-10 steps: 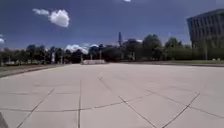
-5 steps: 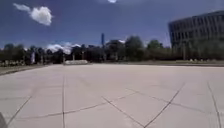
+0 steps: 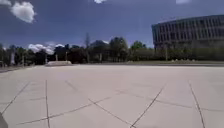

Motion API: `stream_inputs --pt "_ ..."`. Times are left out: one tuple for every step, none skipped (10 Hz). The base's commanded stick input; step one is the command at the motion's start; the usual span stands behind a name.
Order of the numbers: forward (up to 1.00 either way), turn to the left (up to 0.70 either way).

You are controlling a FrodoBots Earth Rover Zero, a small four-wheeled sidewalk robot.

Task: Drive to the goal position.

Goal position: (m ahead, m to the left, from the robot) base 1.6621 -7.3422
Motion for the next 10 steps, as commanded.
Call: stream_inputs --pt "0.00 -0.50" --pt "0.00 -0.50" --pt "0.00 -0.50" --pt "0.00 -0.50" --pt "0.00 -0.50" --pt "0.00 -0.50" --pt "0.00 -0.50" --pt "0.00 -0.50" --pt "0.18 -0.35" --pt "0.39 -0.74"
